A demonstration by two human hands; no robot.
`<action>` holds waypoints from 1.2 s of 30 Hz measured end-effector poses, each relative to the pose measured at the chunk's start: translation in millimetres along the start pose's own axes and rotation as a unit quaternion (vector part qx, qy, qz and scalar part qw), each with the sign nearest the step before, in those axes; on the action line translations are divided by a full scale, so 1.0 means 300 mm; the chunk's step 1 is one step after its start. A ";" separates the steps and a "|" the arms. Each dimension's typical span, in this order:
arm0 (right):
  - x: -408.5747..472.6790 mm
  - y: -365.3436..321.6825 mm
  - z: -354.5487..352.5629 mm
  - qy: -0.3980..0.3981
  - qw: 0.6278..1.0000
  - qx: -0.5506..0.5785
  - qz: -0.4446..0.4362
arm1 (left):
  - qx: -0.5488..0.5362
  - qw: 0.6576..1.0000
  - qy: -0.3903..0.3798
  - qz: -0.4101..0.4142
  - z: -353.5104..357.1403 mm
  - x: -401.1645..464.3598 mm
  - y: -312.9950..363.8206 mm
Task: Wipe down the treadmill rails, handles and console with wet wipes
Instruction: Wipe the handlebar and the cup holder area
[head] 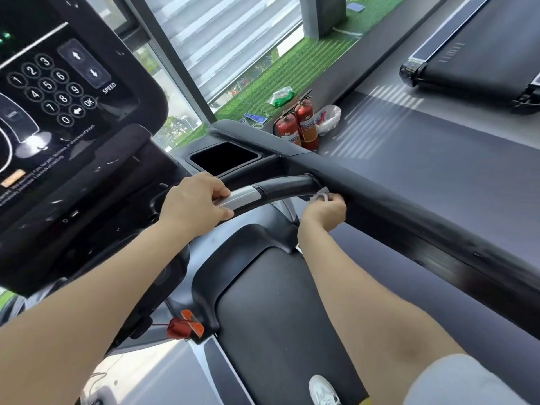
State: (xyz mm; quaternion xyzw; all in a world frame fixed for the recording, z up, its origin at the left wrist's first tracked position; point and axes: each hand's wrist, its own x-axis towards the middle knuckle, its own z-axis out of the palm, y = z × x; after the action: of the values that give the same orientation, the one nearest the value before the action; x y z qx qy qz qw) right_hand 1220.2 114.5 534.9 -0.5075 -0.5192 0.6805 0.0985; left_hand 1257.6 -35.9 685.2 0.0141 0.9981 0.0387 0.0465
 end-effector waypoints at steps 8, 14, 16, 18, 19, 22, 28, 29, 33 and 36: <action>-0.031 0.027 0.004 -0.037 0.995 -0.018 -0.090 | -0.002 1.000 0.004 0.001 0.002 -0.001 -0.006; -0.110 0.029 0.002 -0.091 0.986 -0.054 -0.128 | -0.008 1.000 0.005 -0.003 0.009 -0.001 -0.005; -0.203 0.061 -0.001 -0.159 0.971 -0.068 -0.165 | -0.010 1.000 0.006 -0.006 0.010 -0.002 -0.007; -0.254 0.073 -0.016 -0.200 0.957 -0.082 -0.195 | -0.011 1.000 0.007 -0.005 0.011 -0.003 -0.009; -0.253 0.065 -0.025 -0.211 0.951 -0.086 -0.209 | -0.011 1.000 0.007 -0.006 0.012 -0.003 -0.010; -0.158 0.020 -0.040 -0.192 0.956 -0.099 -0.197 | -0.013 1.000 0.006 -0.007 0.015 0.000 -0.014; -0.173 0.001 -0.028 -0.191 0.934 -0.176 -0.244 | -0.011 1.000 0.007 -0.003 0.024 0.000 -0.017; -0.214 0.004 -0.032 -0.224 0.915 -0.185 -0.280 | -0.011 1.000 0.006 -0.003 0.024 0.000 -0.016; -0.245 -0.028 -0.055 -0.287 0.855 -0.216 -0.374 | -0.007 1.000 0.002 -0.003 0.022 -0.001 -0.016; -0.155 -0.093 -0.037 -0.258 0.857 -0.259 -0.363 | -0.004 1.000 -0.002 -0.002 0.020 -0.004 -0.017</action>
State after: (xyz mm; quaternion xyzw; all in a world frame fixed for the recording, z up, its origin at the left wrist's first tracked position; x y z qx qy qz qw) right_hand 1239.7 102.7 585.2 -0.0964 -0.8308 0.5441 0.0666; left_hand 1259.4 -40.5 679.0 0.0121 0.9978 0.0429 0.0486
